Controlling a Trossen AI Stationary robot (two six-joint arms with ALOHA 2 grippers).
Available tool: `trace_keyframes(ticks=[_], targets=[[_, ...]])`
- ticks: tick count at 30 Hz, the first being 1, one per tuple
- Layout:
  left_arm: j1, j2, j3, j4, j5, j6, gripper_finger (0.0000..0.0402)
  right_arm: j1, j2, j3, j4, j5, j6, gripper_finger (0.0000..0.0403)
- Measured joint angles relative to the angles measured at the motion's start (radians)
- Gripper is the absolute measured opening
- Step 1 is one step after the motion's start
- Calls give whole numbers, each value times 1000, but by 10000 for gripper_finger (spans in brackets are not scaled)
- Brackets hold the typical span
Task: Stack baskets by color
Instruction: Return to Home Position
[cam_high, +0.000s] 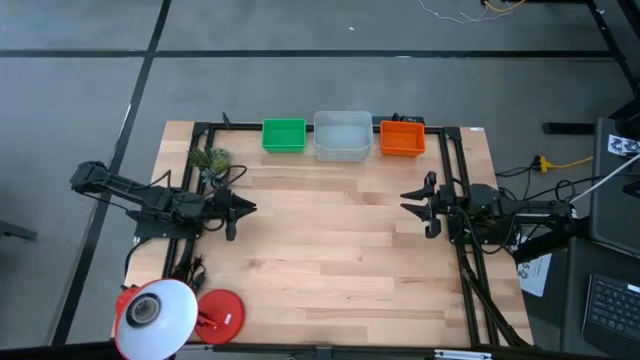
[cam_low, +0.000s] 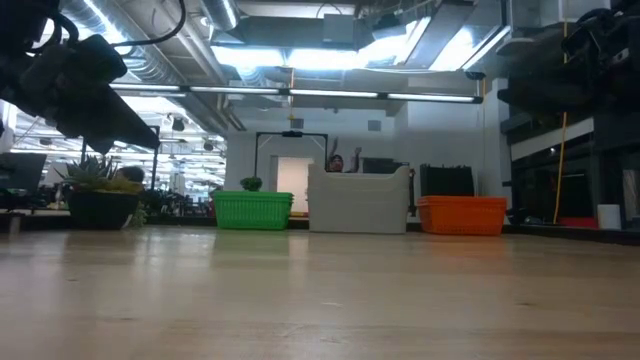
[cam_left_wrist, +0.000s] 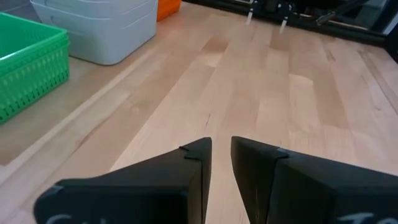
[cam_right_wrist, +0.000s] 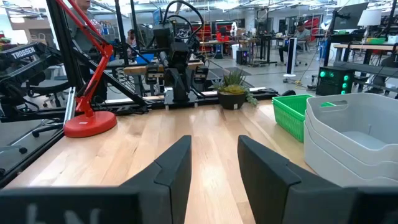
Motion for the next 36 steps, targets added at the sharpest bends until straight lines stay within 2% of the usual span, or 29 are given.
trace_keyframes(ticks=[6, 10, 25, 36], targets=[[4, -4, -25, 3, 1, 1, 53, 0, 0, 0, 0, 0, 0, 131], [8, -13, -71, 157, 1, 1, 53, 0, 2, 1, 0, -1, 0, 131], [-52, -218, -71, 153, 5, 1, 53, 2, 2, 2, 0, -1, -1, 131], [-49, -249, -71, 152, 5, 1, 53, 2, 2, 2, -1, -1, -1, 131]])
